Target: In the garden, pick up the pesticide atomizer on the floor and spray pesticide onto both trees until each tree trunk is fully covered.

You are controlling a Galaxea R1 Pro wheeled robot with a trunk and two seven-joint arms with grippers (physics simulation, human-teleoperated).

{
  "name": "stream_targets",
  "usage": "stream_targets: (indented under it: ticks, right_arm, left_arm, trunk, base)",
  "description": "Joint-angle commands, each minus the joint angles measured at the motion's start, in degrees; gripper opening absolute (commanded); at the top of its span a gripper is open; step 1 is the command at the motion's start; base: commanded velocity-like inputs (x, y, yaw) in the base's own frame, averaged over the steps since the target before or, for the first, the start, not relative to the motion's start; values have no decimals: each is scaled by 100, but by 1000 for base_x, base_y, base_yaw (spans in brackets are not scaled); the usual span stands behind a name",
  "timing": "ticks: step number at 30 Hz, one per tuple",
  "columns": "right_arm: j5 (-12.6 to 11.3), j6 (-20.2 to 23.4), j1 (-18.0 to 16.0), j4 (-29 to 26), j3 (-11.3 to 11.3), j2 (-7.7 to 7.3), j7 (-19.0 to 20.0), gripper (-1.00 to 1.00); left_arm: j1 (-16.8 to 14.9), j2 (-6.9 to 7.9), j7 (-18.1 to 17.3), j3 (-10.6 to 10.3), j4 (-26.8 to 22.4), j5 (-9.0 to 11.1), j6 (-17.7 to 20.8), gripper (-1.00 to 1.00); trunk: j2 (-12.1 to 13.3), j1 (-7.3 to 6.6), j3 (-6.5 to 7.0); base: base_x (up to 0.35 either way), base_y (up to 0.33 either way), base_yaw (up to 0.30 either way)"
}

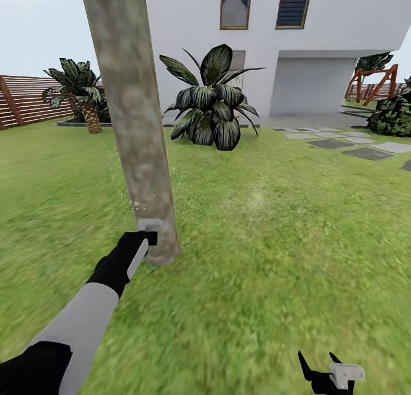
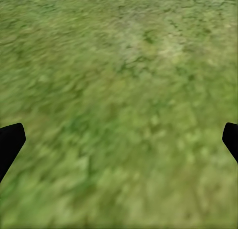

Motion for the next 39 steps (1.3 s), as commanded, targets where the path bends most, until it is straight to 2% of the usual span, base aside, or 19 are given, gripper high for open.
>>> stream_targets:
  ticks: [1,3,12,15,16,19,21,25,26,28,31,33,35,36,37,39]
  right_arm:
    - [36,-21,-10,-8,-50,6,43,100]
    - [36,-21,-8,-12,-51,6,43,100]
    - [36,-21,-9,-13,-51,-2,43,100]
    - [36,-21,-10,-11,-51,-3,43,100]
    - [36,-21,-10,-11,-51,-4,43,100]
    - [36,-21,-10,-10,-51,-6,43,100]
    - [36,-21,-10,-6,-51,-6,43,100]
    - [36,-21,-10,-5,-51,-3,43,100]
    - [36,-21,-9,-5,-51,-3,43,100]
    - [36,-21,-10,-5,-51,-3,43,100]
    - [36,-21,-7,-5,-51,-4,43,100]
    - [36,-19,-9,-5,-51,-4,43,100]
    - [36,-20,-9,-5,-51,-6,43,100]
    - [36,-21,-10,-5,-51,-5,43,100]
    - [36,-21,-10,-5,-51,-4,43,100]
    - [36,-21,-10,-5,-51,-4,43,100]
  left_arm:
    - [-91,-109,59,-83,-24,26,128,-100]
    - [-170,-154,62,-104,-31,22,281,-100]
    - [-210,-90,91,-90,-295,-1,359,-100]
    - [-419,-81,104,-84,-276,5,373,-100]
    - [-520,17,106,-26,-262,9,434,-100]
    - [-559,402,89,72,-283,40,496,-100]
    - [-513,544,82,80,-327,62,510,-100]
    - [-476,484,73,42,-337,76,509,-100]
    - [-479,358,66,41,-341,76,512,-100]
    - [-475,236,63,40,-337,73,512,-100]
    - [-473,229,55,21,-337,52,513,-100]
    - [-476,326,42,60,-311,21,519,-100]
    - [-476,565,34,75,-302,52,521,-100]
    - [-478,760,30,81,-290,72,521,-100]
    - [-478,896,20,86,-266,80,521,-100]
    - [-474,999,-70,59,-248,82,520,-100]
  trunk:
    - [-2,-1,-5]
    - [-2,-1,-5]
    - [-2,-1,-5]
    - [-2,-1,-5]
    - [-2,-1,-5]
    - [-2,-1,-5]
    - [-2,-1,-5]
    - [-2,-1,-5]
    - [-2,-1,-5]
    - [-2,-1,-5]
    - [-2,-1,-5]
    - [-2,-1,-5]
    - [-2,-1,-5]
    - [-2,-1,-5]
    - [-2,-1,-5]
    - [-2,-1,-5]
  base:
    - [0,0,0]
    - [0,0,0]
    - [-79,21,0]
    - [-3,1,0]
    - [0,0,0]
    - [0,0,0]
    - [0,0,0]
    - [163,0,0]
    - [320,0,0]
    - [279,0,0]
    - [68,0,0]
    - [8,0,0]
    - [2,0,0]
    - [0,0,0]
    - [0,0,0]
    - [0,0,0]
